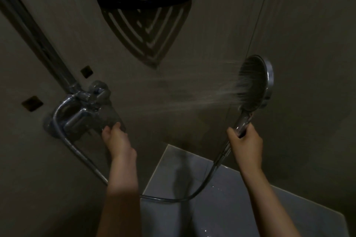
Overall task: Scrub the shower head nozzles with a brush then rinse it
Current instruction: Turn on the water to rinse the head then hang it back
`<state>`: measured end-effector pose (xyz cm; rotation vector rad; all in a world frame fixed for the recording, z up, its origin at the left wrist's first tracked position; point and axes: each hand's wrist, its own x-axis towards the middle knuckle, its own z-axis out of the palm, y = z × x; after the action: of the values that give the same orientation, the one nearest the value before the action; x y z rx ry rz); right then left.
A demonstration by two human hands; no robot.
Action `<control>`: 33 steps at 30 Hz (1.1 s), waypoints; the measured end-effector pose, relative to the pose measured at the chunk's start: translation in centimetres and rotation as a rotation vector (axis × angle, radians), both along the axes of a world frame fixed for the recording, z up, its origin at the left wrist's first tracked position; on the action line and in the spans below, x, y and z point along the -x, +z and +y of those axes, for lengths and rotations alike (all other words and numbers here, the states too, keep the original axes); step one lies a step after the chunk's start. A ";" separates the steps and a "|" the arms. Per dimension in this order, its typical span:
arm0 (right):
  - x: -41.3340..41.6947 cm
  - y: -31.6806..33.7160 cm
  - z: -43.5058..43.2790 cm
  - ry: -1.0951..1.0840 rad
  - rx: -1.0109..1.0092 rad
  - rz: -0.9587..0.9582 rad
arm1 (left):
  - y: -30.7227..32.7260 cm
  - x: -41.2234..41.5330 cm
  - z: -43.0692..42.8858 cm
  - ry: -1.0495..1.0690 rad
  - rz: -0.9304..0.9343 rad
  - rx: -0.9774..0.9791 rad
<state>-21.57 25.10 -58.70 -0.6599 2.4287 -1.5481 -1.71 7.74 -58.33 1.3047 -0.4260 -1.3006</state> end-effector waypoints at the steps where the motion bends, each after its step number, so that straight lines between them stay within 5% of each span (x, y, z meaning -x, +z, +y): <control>1: 0.1 0.0 0.1 0.004 0.003 -0.006 | 0.0 0.0 0.0 0.002 0.009 0.004; 33: -1.4 0.3 -1.5 0.179 0.065 0.051 | -1.4 -0.8 0.0 -0.010 0.012 0.070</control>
<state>-20.16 23.65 -58.41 -0.9127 2.2897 -1.5618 -0.91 7.74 -59.77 1.2374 -0.4666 -1.2900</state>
